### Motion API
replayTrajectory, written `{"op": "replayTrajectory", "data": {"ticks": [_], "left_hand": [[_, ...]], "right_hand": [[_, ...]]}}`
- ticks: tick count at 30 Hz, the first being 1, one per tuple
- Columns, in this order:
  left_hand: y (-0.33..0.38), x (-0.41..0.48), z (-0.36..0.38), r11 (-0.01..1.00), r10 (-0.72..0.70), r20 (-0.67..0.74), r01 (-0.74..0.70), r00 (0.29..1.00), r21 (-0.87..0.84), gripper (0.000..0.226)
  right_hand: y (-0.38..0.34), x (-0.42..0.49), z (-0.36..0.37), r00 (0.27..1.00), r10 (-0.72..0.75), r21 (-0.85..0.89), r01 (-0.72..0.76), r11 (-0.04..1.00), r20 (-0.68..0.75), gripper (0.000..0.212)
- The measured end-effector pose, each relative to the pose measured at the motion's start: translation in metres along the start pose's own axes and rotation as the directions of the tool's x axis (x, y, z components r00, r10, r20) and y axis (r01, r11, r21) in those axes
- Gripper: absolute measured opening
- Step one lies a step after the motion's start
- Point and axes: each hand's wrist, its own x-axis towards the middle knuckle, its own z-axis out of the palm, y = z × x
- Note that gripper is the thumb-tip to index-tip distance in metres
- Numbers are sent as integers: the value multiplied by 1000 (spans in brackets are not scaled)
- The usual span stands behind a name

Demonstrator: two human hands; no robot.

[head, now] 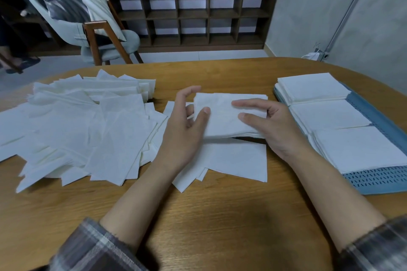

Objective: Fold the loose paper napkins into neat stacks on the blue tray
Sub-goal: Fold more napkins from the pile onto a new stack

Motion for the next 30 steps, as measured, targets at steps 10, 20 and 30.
{"op": "replayTrajectory", "data": {"ticks": [10, 20, 30], "left_hand": [[-12, -2, -2, 763, 38, 363, -262, 931, 591, 39], [1, -2, -3, 941, 82, 334, -183, 939, 283, 6], [0, 4, -8, 989, 131, -61, -127, 989, 74, 14]], "right_hand": [[0, 4, -5, 954, -55, -263, -26, 965, -295, 34], [0, 5, -4, 976, -15, -100, -7, 995, -219, 34], [3, 0, 5, 999, 38, -11, -38, 999, 21, 11]]}}
